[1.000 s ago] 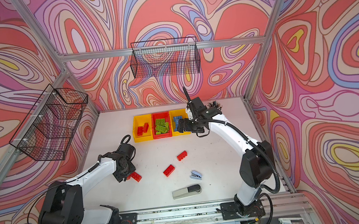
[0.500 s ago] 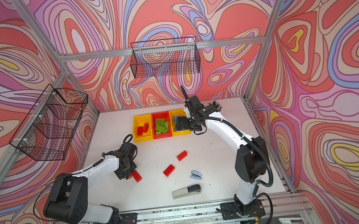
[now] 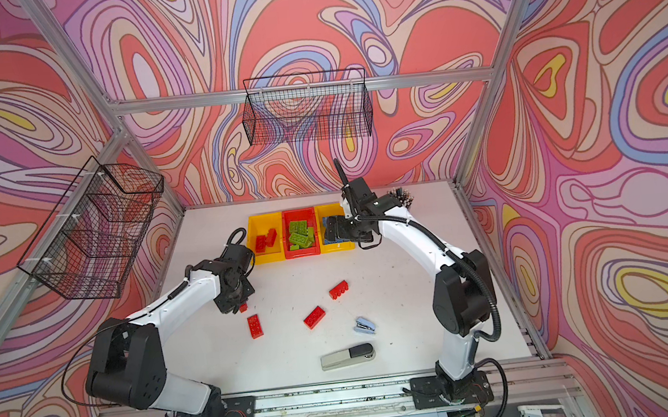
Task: Sort the legos into containers by color
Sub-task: 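Carry the red brick with the left gripper into the red-brick yellow bin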
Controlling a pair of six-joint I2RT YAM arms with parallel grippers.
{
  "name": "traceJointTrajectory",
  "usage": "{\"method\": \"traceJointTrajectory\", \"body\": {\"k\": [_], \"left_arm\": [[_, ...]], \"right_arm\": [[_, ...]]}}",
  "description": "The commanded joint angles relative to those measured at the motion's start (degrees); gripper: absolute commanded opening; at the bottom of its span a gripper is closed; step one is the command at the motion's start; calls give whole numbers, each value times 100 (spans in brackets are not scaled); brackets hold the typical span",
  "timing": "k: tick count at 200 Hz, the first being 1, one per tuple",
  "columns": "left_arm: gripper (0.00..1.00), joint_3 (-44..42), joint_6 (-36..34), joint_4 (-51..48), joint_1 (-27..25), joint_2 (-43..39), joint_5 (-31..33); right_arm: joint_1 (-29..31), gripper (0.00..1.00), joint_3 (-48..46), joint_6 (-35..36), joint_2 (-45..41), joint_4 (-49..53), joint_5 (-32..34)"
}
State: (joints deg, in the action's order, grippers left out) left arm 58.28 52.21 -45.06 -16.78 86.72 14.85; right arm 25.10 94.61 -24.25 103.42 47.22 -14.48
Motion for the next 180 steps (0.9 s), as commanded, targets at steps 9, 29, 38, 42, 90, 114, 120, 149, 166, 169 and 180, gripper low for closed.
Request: {"method": "traceJointTrajectory", "body": {"k": [9,29,38,42,90,114,120,149,166,169,180], "left_arm": [[4,806,-222,-567,21,187,80],[4,1434,-339,-716,-24,438,90],[4,1740,-410,-772,-42,589,90],[4,1875,-433,-791,-59,660,101],[4,3624,-691,-997,-265,1756,52],[4,4393,-824,-1089,-331,2338,7],[4,4539,-841,-1093,-341,2456,-3],[4,5001,-936,-1020,-339,2895,-52],[4,5353,-1070,-1061,-343,3207,-89],[4,5419,-1098,-1073,-341,3263,-84],[4,5679,-1179,-1163,-330,3479,-45]], "right_arm": [[16,96,224,87,134,-79,82],[11,96,231,121,139,-139,185],[-15,96,219,133,139,-177,208],[-24,96,208,147,137,-191,209],[-224,96,329,262,315,-169,156],[-296,96,546,272,475,-96,112],[-302,96,622,272,520,-68,111],[-330,96,835,272,514,35,288],[-369,96,770,237,452,49,385],[-373,96,751,230,433,47,392],[-405,96,664,188,372,33,418]]}}
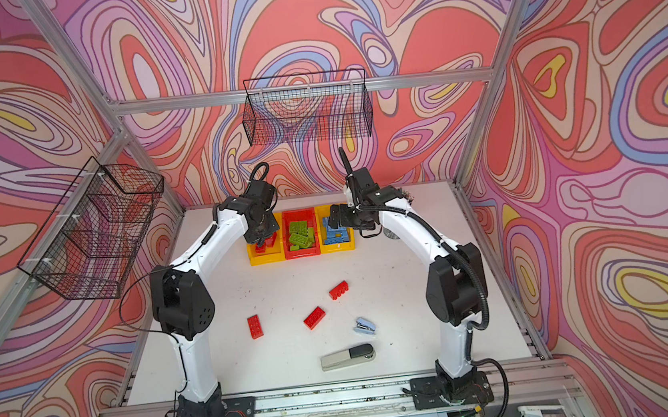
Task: Sort the legos into containers by color
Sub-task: 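Carry the red brick with the left gripper into the red-brick yellow bin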
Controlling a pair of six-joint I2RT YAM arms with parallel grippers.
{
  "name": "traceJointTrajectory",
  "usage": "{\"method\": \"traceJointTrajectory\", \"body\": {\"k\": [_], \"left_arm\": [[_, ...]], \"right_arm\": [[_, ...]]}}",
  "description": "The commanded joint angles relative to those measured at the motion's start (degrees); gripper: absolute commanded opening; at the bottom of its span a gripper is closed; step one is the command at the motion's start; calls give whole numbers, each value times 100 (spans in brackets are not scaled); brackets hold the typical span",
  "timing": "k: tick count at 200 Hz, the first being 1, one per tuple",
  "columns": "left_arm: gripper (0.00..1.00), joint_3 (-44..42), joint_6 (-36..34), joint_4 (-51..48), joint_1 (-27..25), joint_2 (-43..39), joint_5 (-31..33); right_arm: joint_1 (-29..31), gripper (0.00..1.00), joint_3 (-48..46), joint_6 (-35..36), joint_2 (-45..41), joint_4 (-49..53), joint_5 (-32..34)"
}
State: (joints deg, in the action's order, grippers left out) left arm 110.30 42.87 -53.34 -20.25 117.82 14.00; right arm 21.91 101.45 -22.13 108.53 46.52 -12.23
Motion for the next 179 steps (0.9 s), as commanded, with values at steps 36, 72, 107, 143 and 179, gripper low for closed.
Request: {"method": "traceJointTrajectory", "body": {"k": [36,72,107,143,179], "left_arm": [[4,1024,-358,-345,117,926,-25],[4,1418,-450,-366,305,1306,-108],[20,1496,-608,-186,443,1492,-378],[62,1692,-730,-238,498,1636,-478],[68,1101,-655,-116,488,1060,-548]], "right_arm": [[-130,96,-213,-149,-306,59,298],[-152,96,-222,-243,-387,106,434],[-152,96,-305,-367,-445,121,493],[-153,96,-385,-502,-526,94,450],[-152,96,-519,-529,-664,73,423]]}}
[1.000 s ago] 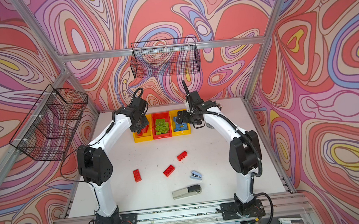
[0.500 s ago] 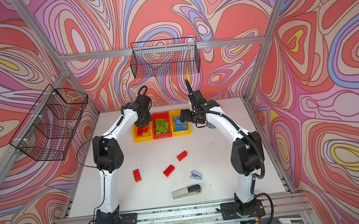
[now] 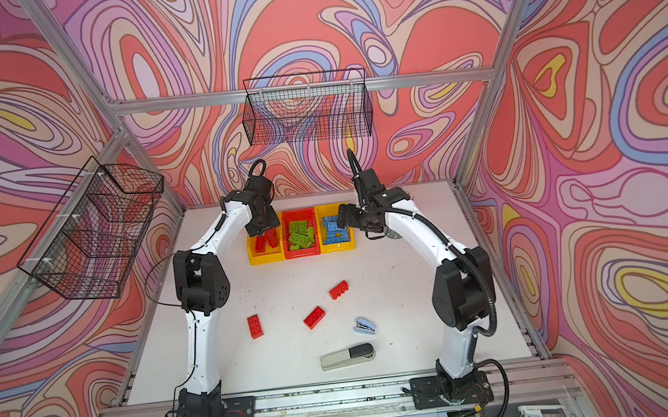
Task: Sort the legos into containers by color
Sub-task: 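Carry the red brick with the left gripper into the red-brick yellow bin, then lower the left gripper and close it on another red brick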
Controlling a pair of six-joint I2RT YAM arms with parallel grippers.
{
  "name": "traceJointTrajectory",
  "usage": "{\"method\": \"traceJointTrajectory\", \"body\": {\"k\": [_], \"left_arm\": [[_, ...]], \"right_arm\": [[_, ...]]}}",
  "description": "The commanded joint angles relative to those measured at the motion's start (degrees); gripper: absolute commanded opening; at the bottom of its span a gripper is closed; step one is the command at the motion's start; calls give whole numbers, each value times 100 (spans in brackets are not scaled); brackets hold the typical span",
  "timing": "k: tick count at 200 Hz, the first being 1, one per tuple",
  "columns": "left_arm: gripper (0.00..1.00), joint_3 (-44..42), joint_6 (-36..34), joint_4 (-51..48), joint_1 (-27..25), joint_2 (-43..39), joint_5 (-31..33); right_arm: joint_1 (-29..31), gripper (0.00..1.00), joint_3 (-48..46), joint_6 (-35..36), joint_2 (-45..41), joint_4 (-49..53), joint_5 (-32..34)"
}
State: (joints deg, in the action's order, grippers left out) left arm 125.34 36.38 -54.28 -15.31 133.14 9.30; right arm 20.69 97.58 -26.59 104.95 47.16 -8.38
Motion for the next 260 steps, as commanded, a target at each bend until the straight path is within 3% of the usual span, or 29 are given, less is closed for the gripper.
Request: {"method": "traceJointTrajectory", "body": {"k": [1,56,97,126,158,260], "left_arm": [[68,-443,-3,-17,-6,-486,-82],[61,-3504,595,593,-136,-2745,24],[59,-5695,1404,486,-655,-4410,324],[58,-6834,2076,598,-903,-5193,182],[57,-7468,2404,861,-1000,-5476,20],[44,-8343,2585,1405,-1071,-5152,-244]], "right_arm": [[-30,96,-137,-83,-307,2,39],[-26,96,-474,-27,-525,-183,-356],[-21,96,-652,97,-607,-299,-612],[-12,96,-587,153,-583,-323,-767],[19,96,-475,223,-529,-321,-896],[32,96,-1022,185,-983,-198,-692]]}}
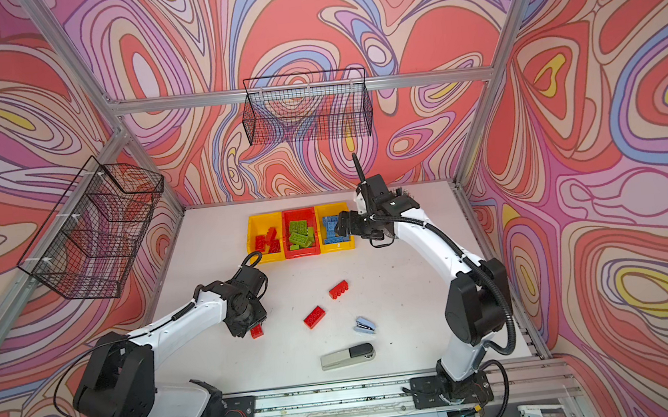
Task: Sort the legos into containers by color
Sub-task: 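Lower the left gripper and close it on another red brick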
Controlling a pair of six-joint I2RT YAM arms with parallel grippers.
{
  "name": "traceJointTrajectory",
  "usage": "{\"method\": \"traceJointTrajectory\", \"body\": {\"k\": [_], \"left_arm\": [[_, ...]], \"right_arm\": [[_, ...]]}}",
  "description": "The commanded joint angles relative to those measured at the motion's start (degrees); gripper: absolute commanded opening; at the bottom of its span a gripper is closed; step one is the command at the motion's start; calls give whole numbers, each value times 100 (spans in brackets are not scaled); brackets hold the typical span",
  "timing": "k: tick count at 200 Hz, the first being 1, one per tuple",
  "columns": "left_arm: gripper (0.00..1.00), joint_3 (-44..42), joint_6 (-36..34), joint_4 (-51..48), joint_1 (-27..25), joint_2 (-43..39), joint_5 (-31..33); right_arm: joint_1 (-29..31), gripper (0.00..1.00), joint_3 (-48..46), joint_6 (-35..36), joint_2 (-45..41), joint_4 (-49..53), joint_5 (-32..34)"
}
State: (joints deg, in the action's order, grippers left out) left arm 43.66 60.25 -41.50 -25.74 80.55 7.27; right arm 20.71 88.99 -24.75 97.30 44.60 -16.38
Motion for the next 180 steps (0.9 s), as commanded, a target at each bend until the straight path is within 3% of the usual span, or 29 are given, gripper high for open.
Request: {"method": "traceJointTrajectory", "body": {"k": [1,59,119,180], "left_arm": [[44,-179,198,134,-28,113,-46],[11,129,-4,-147,-37,483,-9],[10,1585,-682,-902,-31,744,590],[10,4149,-1750,-1168,284,2185,953]], "right_arm": [[30,96,-167,-5,-228,62,113],[30,96,-99,-38,-212,164,188],[30,95,118,-56,-114,190,298],[30,95,279,-60,-53,182,506]]}}
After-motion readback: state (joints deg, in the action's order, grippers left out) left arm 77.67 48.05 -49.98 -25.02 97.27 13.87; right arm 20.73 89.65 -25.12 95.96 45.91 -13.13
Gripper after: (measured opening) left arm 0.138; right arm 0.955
